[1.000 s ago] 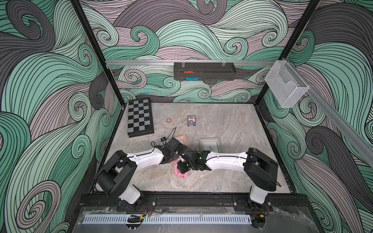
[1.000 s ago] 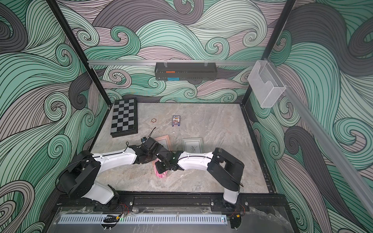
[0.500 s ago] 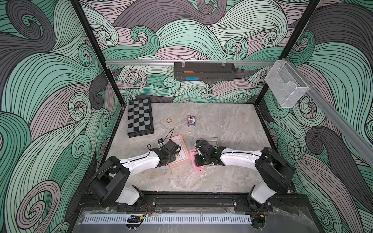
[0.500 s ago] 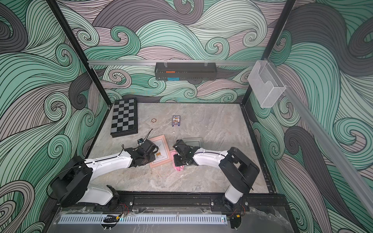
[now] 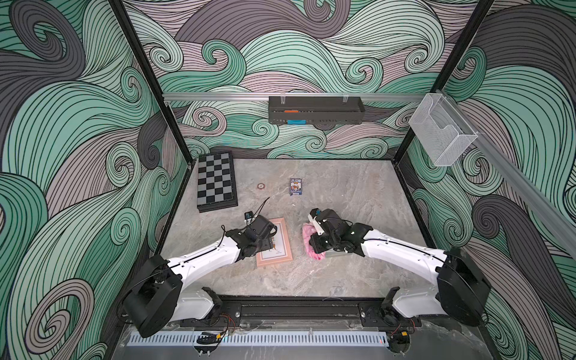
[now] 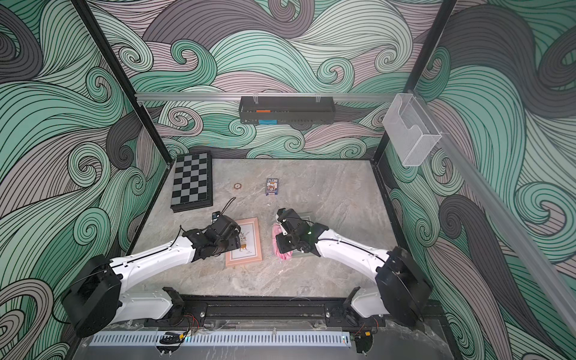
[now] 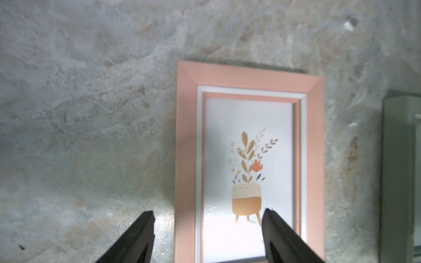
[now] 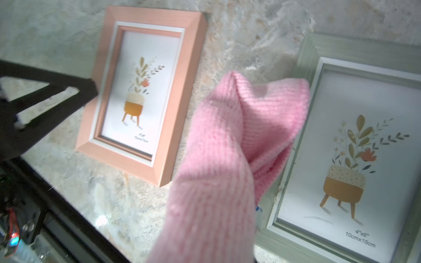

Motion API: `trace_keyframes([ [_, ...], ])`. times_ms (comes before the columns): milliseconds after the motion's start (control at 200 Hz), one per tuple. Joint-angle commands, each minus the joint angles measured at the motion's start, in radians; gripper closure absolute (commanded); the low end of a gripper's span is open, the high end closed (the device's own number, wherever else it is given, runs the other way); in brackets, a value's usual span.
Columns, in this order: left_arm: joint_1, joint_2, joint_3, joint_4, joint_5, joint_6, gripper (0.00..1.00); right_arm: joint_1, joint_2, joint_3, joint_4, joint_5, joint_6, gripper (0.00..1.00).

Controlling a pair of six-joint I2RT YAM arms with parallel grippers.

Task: Wipe the picture frame with a cloth
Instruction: Wipe the dirt from the picture frame, then adjust the cleaning item.

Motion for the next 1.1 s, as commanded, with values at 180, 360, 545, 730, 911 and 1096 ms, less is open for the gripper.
trace_keyframes([
  [180, 0.019, -0.139, 0.03, 0.135, 0.222, 0.01, 0.16, -0.001, -0.037, -0.024, 0.065, -0.349, -0.102, 0.9],
  [360, 0.071, -0.24, -0.107, 0.488, 0.625, -0.096, 0.13, -0.002, -0.033, -0.03, 0.158, -0.501, -0.104, 0.9],
  [545, 0.09, -0.3, -0.211, 0.701, 0.806, -0.191, 0.13, -0.033, -0.027, -0.042, 0.29, -0.686, -0.061, 0.9],
  [730, 0.094, -0.381, -0.248, 0.813, 0.865, -0.265, 0.13, -0.047, 0.022, 0.002, 0.323, -0.731, -0.034, 0.9],
  [911, 0.094, -0.449, -0.282, 0.845, 0.872, -0.304, 0.14, -0.053, 0.075, 0.047, 0.357, -0.761, -0.014, 0.9],
  [1096, 0.095, -0.444, -0.305, 0.815, 0.873, -0.272, 0.27, -0.053, 0.101, 0.082, 0.404, -0.787, 0.023, 0.9],
])
